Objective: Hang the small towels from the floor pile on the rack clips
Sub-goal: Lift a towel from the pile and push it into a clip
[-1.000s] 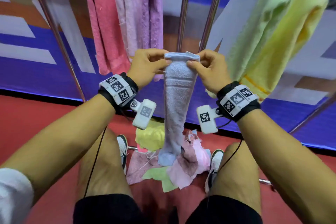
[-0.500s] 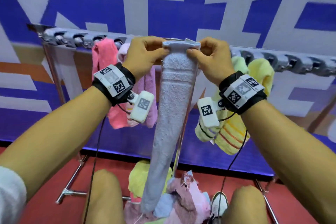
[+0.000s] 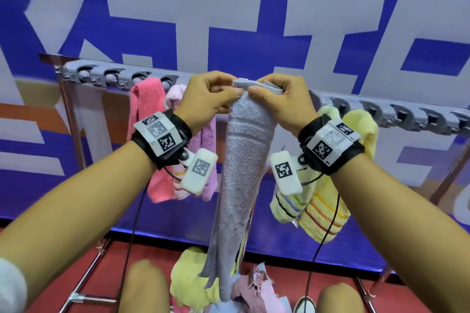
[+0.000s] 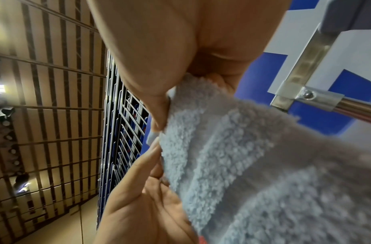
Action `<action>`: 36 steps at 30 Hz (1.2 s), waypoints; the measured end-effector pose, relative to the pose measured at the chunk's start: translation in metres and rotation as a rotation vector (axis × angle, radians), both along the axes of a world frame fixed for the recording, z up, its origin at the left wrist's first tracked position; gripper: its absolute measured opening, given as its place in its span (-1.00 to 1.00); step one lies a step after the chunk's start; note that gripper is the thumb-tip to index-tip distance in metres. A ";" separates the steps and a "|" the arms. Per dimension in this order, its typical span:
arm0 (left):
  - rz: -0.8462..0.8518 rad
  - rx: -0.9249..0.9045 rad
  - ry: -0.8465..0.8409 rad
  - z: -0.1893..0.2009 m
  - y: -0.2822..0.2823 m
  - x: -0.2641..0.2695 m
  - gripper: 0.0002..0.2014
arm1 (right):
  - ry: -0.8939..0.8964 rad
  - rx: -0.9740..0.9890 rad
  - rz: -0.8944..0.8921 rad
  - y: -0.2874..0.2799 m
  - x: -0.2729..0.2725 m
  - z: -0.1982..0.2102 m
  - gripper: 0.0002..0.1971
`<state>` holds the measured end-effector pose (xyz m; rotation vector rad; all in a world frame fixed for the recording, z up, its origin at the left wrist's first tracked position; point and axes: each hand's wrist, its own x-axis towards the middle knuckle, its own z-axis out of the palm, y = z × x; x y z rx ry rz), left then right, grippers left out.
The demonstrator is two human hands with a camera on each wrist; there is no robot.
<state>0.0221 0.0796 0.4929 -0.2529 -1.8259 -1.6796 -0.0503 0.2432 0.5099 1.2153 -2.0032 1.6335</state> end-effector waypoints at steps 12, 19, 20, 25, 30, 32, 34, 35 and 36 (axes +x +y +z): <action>-0.317 -0.154 -0.581 -0.110 0.014 0.002 -0.84 | 0.109 -0.194 -0.325 0.025 -0.020 0.034 -0.87; -0.308 -0.036 -0.510 -0.087 -0.043 0.017 -0.36 | 0.090 -0.041 -0.509 0.069 -0.046 0.027 -0.82; -0.322 0.006 -0.489 -0.075 -0.047 0.018 -0.47 | 0.121 0.036 -0.530 0.069 -0.046 0.020 -0.79; -0.333 -0.028 -0.477 -0.026 -0.024 0.016 -0.76 | 0.299 0.304 -0.436 0.037 -0.026 -0.014 -0.71; -0.320 -0.132 -0.582 -0.005 -0.002 0.020 -0.58 | -0.079 0.290 0.082 -0.004 0.007 -0.031 -0.70; -0.296 -0.090 -0.575 -0.002 -0.004 0.024 -0.57 | -0.258 0.165 0.269 -0.014 0.021 -0.038 -0.58; -0.281 -0.085 -0.576 -0.002 -0.011 0.026 -0.73 | -0.424 0.100 0.376 -0.022 0.032 -0.043 -0.46; -0.291 -0.108 -0.591 -0.003 -0.013 0.027 -0.74 | -0.481 0.098 0.406 -0.025 0.033 -0.045 -0.43; -0.300 -0.144 -0.598 -0.003 -0.014 0.030 -0.72 | -0.509 0.120 0.417 -0.027 0.034 -0.047 -0.42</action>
